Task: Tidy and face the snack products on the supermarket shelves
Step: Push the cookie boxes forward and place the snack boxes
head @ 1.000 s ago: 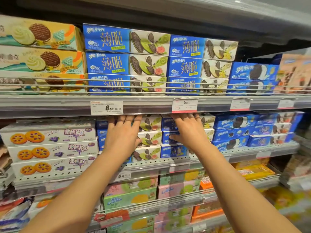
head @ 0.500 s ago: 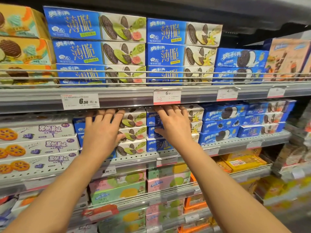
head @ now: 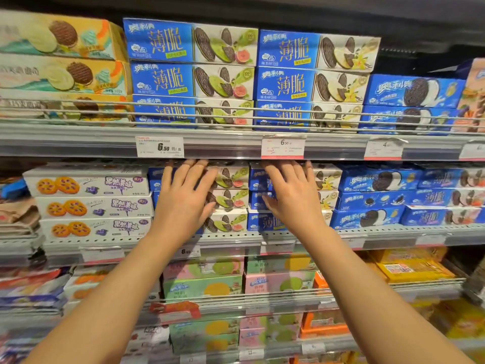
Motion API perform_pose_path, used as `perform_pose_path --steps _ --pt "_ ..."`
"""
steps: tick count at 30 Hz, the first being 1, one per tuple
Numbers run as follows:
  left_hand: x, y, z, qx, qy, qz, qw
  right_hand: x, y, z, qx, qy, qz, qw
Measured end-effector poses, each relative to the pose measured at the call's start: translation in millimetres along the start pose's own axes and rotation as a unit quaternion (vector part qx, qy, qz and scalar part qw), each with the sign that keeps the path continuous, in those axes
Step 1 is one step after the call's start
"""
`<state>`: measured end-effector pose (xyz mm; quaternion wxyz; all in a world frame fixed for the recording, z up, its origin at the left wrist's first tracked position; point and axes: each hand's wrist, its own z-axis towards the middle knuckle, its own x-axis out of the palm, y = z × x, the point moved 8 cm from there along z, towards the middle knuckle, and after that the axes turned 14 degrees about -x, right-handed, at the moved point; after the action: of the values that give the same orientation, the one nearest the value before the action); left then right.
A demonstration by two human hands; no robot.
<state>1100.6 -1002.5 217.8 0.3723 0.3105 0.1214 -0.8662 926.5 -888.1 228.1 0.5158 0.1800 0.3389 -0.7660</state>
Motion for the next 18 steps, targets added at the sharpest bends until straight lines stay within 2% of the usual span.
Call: perform_pose_path --steps 2,4,7,10,13,16,18 --pt "-5.7 -1.1 -22.5 0.012 -0.033 -0.060 0.998 -9.3 6.1 -21.5 -0.010 -0.082 0.057 0.995" --pt "-3.4 -3.1 -51.6 0.015 -0.044 -0.109 0.993 -11.9 8.3 -57.6 0.017 -0.153 0.118 0.981" --pt "12.8 -13.8 -94.2 0.005 0.001 -0.154 0.988 2.1 1.6 -129.0 0.143 -0.202 0.173 0.953" --pt "42.0 -26.6 -124.8 -0.032 0.103 -0.135 0.985 38.3 -10.0 -201.3 0.304 -0.166 0.223 0.911" --pt "65.7 -31.3 -138.2 -0.087 0.188 -0.091 0.974 80.1 -25.0 -247.8 0.407 -0.069 0.268 0.870" --pt "75.3 -33.9 -142.4 -0.121 0.209 -0.083 0.967 120.3 -39.4 -269.9 0.461 0.026 0.345 0.817" --pt "76.2 -35.1 -140.9 -0.136 0.202 -0.081 0.967 140.9 -47.1 -275.8 0.477 0.050 0.389 0.786"
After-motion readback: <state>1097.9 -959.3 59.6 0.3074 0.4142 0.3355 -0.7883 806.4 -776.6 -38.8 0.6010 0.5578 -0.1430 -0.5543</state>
